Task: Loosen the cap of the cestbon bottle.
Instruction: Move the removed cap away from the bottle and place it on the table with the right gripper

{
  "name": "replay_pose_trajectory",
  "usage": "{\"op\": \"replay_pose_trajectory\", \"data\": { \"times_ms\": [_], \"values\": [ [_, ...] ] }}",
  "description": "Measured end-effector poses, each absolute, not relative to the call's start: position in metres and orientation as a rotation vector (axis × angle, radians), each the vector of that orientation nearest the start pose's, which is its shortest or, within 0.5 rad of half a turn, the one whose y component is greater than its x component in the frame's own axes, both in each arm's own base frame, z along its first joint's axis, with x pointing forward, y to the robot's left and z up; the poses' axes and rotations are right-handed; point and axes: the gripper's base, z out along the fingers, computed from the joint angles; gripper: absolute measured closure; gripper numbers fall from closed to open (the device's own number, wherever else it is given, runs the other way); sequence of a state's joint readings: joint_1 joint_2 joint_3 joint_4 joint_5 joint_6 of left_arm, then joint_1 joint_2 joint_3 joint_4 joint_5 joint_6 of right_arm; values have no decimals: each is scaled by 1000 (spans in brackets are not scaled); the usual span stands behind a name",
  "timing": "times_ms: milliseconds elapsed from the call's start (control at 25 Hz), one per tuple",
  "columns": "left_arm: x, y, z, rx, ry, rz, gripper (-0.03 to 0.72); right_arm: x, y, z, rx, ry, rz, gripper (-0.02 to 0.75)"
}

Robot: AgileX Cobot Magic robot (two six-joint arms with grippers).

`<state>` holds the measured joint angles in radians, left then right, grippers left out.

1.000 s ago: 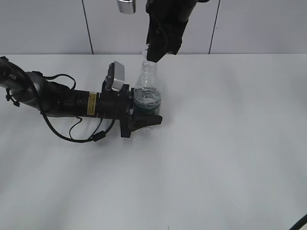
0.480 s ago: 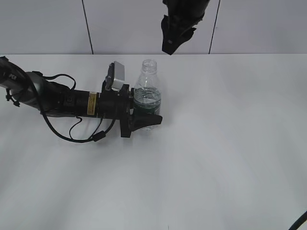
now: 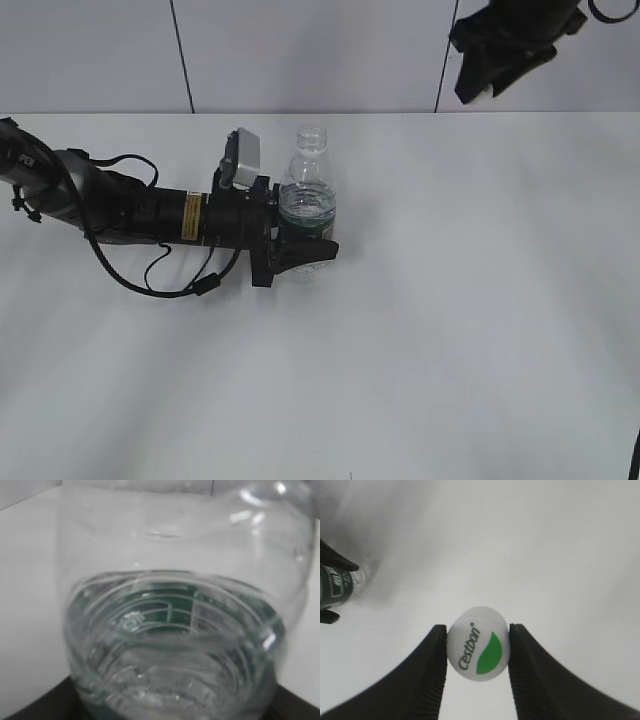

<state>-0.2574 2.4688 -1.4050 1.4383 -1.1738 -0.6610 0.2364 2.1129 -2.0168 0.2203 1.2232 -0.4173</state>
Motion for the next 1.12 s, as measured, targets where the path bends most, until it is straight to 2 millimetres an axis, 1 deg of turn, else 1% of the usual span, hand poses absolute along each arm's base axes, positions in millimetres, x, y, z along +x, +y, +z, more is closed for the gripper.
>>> {"op": "replay_pose_trajectory", "data": {
  "times_ms": [240,440,560,680,800,880,1120],
  "values": [
    [397,-191,50,1299,1478,-1062,277,443,84,237,-590,2830,259,450],
    [397,-191,50,1293,1485,-1068,277,442,49,201,-376,2881,203,450],
    [397,-191,50,1291,1487,-1069,277,439,35,181,-269,2877,185,450],
    [397,-191,50,1289,1489,-1070,277,434,28,161,-192,2866,166,450],
    [397,-191,50,1288,1490,-1071,277,430,27,147,-151,2844,156,450],
    [397,-191,50,1288,1490,-1071,277,428,27,143,-137,2833,154,450],
    [397,-191,50,1288,1490,-1071,277,431,26,141,-108,2805,149,451]
  ]
}}
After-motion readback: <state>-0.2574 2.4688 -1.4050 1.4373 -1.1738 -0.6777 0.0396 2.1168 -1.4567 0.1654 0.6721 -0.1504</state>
